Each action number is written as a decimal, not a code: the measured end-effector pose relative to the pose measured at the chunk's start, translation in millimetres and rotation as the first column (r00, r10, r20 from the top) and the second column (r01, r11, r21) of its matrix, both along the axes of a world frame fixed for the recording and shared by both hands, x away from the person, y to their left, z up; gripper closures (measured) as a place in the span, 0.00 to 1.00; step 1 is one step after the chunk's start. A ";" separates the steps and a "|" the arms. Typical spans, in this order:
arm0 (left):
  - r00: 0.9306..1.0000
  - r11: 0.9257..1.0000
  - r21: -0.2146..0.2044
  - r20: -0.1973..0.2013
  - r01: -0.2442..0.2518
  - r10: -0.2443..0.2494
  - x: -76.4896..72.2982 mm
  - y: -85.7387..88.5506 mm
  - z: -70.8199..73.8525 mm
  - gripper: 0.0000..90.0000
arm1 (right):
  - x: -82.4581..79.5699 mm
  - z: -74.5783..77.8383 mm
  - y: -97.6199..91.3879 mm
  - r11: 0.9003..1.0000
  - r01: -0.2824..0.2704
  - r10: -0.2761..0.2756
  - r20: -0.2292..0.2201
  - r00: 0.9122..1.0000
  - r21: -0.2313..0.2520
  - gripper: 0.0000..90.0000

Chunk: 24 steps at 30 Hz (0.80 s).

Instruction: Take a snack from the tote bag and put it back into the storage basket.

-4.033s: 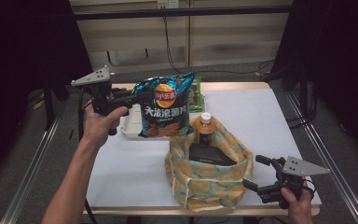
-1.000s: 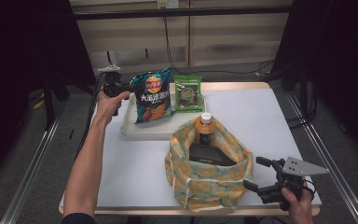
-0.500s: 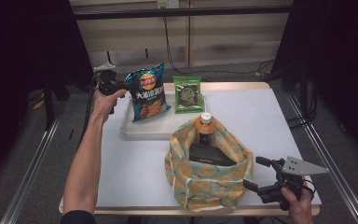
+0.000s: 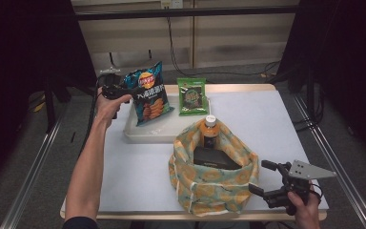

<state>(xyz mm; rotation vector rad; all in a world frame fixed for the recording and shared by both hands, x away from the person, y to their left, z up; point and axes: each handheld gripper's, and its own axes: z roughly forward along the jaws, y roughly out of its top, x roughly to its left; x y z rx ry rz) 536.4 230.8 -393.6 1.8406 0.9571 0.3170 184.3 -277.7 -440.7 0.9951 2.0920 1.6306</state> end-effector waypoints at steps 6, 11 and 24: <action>1.000 1.000 -0.011 0.004 -0.011 0.011 -6.6 7.5 -5.2 0.23 | 0.0 -0.2 0.1 1.000 -0.003 0.003 0.000 1.000 -0.002 0.03; 0.999 1.000 -0.029 0.033 -0.010 0.011 -19.3 12.2 -0.6 0.22 | 0.7 -0.6 2.5 1.000 -0.019 0.019 -0.004 1.000 -0.005 0.03; 0.996 0.996 -0.056 0.048 0.073 -0.070 -56.0 22.7 -4.0 0.67 | 0.6 -0.5 2.1 1.000 -0.014 0.014 -0.006 1.000 -0.003 0.03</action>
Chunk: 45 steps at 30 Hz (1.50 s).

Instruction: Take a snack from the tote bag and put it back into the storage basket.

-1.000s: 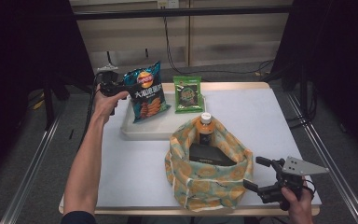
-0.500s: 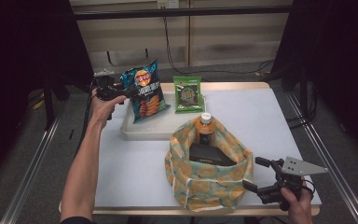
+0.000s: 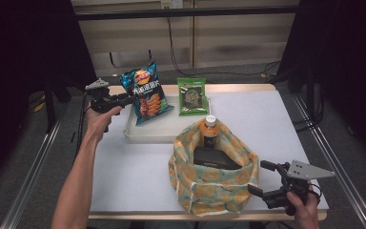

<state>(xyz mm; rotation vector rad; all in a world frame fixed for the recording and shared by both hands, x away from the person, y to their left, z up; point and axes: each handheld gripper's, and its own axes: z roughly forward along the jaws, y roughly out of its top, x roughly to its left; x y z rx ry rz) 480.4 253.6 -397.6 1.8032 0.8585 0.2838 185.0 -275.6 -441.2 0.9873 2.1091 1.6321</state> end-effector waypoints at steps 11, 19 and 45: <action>0.992 0.992 0.070 -0.080 0.106 -0.100 1.7 -23.4 -27.6 1.00 | 1.3 -0.2 0.6 1.000 0.004 -0.004 -0.003 1.000 -0.003 0.03; 0.979 0.982 0.124 -0.163 0.139 -0.118 15.9 -36.7 -43.5 1.00 | 1.8 -0.5 -0.4 1.000 0.005 -0.005 -0.005 1.000 -0.002 0.03; 0.968 0.985 0.172 -0.250 0.027 0.017 33.0 -35.6 -68.5 0.99 | -0.3 0.4 -1.1 1.000 0.002 -0.002 0.003 1.000 -0.002 0.03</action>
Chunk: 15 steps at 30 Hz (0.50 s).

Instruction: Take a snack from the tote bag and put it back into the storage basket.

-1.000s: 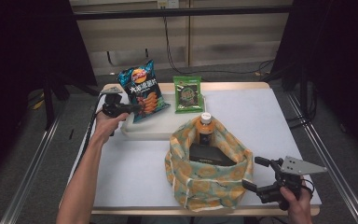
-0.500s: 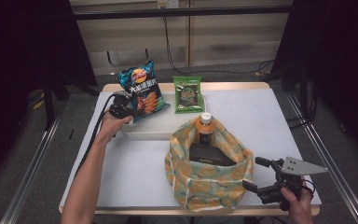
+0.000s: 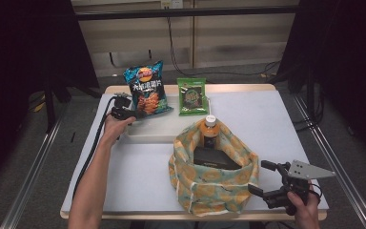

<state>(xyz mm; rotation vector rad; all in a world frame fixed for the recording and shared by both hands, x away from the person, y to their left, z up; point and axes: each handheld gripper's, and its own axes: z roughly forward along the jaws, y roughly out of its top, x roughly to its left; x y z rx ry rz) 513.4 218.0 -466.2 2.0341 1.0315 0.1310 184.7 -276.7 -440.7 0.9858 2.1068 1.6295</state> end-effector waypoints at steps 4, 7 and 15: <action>1.000 1.000 0.009 0.004 0.002 -0.002 1.0 -2.9 -3.0 0.97 | 0.3 -0.5 1.0 1.000 -0.004 0.004 -0.002 1.000 0.002 0.03; 1.000 1.000 0.006 0.002 -0.003 0.003 3.7 -3.3 -2.5 0.95 | 0.5 -0.4 1.0 1.000 -0.005 0.005 -0.002 1.000 -0.001 0.03; 0.999 0.998 0.020 -0.005 0.052 -0.052 -3.4 -2.0 1.6 0.94 | 0.9 -0.8 0.6 1.000 -0.005 0.005 -0.006 1.000 -0.003 0.03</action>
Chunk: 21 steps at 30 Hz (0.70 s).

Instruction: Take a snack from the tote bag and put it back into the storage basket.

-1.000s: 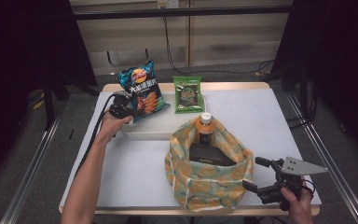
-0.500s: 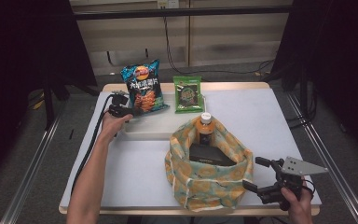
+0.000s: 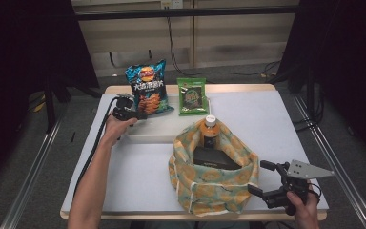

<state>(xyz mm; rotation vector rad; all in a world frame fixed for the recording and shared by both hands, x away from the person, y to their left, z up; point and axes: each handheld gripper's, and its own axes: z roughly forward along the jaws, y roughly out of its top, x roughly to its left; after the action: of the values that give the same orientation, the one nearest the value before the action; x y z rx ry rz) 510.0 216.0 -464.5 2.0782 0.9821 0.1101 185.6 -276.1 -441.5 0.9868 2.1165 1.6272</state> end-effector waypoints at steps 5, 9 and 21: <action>0.999 1.000 0.000 -0.033 -0.015 0.015 -2.5 8.0 6.8 0.96 | 0.9 -0.3 -0.1 1.000 0.005 -0.005 -0.002 1.000 0.004 0.03; 0.998 0.997 0.044 -0.026 -0.055 0.057 0.8 8.7 4.9 0.96 | 1.2 -0.2 1.5 1.000 -0.002 0.002 -0.003 1.000 0.001 0.03; 0.996 0.994 0.069 0.017 -0.088 0.087 9.0 -0.9 1.0 0.89 | 1.8 -0.3 0.3 1.000 -0.002 0.002 -0.005 1.000 0.004 0.03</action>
<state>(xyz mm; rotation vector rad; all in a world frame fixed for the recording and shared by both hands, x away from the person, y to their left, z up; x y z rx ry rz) 519.0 215.1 -463.5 2.0945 1.0744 0.2063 187.4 -275.8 -441.8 0.9915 2.1184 1.6325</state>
